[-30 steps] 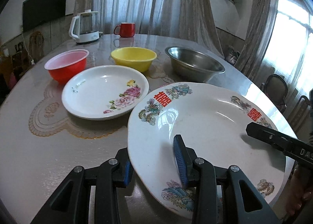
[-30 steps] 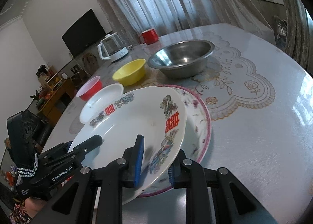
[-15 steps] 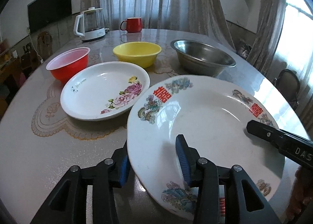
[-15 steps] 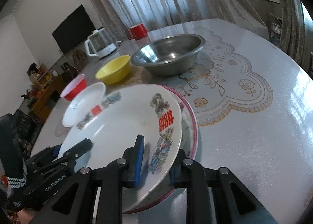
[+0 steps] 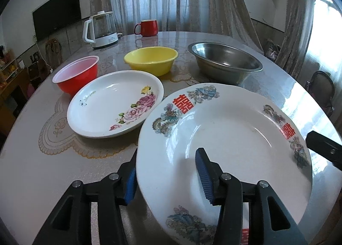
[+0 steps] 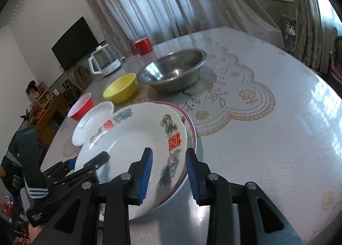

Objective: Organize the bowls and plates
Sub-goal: 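Lower the red-character plate onto the pink-rimmed plate and open both grippers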

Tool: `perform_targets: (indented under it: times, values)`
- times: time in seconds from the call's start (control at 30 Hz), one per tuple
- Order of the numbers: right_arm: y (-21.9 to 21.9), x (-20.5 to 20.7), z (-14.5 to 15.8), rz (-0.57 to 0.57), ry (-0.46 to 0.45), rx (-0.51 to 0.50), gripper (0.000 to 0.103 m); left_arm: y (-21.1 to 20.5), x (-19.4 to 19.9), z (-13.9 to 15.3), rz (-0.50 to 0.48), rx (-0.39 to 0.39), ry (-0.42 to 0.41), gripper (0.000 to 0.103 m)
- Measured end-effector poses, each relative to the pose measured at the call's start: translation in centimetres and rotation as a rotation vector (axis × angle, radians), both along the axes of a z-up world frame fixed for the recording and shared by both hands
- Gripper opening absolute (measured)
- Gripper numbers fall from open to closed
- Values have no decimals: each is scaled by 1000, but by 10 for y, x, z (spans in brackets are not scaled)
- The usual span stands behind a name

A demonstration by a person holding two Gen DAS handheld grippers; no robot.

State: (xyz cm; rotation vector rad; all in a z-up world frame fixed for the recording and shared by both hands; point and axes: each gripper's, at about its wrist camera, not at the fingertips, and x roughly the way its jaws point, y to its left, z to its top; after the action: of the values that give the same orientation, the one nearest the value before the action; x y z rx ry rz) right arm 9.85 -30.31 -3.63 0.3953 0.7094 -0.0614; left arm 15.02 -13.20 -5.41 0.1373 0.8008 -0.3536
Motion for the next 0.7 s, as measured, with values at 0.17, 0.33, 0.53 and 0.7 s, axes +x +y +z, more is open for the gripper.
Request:
perform_targets:
  times: [0.17,0.33,0.53,0.7]
  values:
    - [11,-7,7,16,-21,-20,33,4,-3,3,-22,-48,24,64]
    - [23,-13,4,54,-24,-31,33,14,-24,26,-31,-53,-95,75]
    - [22,-17,1,41,-17,-18,33,32,-42,32,-30,-28,-141,48]
    - [20,-22,0,25,-28,-8,33,43,-41,15,-40,-111,-43,31]
